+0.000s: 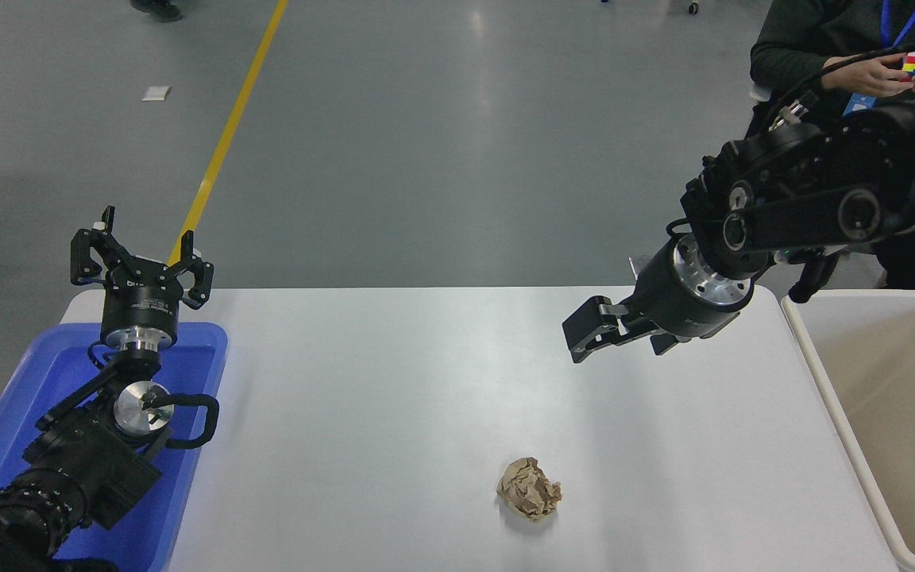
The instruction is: Pick up paper ball place in dustbin
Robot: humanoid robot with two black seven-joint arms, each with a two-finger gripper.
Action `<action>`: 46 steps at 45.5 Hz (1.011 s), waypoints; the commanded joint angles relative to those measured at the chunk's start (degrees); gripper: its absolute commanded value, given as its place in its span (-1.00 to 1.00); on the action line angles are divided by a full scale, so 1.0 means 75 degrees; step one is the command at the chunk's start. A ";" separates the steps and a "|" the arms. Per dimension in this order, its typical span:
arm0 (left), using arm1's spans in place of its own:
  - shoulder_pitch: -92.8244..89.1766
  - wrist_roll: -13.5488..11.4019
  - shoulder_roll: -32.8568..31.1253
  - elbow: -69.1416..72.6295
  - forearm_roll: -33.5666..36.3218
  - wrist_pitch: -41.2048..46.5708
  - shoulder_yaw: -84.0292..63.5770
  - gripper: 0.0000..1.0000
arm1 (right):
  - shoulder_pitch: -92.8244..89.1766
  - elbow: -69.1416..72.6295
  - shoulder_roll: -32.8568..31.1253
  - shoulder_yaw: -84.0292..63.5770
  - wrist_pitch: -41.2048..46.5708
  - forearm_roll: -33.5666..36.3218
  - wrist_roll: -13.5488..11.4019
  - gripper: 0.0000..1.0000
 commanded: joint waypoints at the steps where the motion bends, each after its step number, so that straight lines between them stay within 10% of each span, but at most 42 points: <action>1: 0.0001 0.0000 -0.0001 0.0000 -0.0001 0.0000 0.0000 0.98 | -0.0898 0.0033 0.0408 0.0548 -0.1178 0.0737 -0.0016 1.00; 46: 0.0001 0.0000 -0.0001 0.0000 -0.0001 0.0000 0.0012 0.98 | -0.4274 -0.0776 0.0408 0.1391 -0.4343 0.0469 -0.0005 1.00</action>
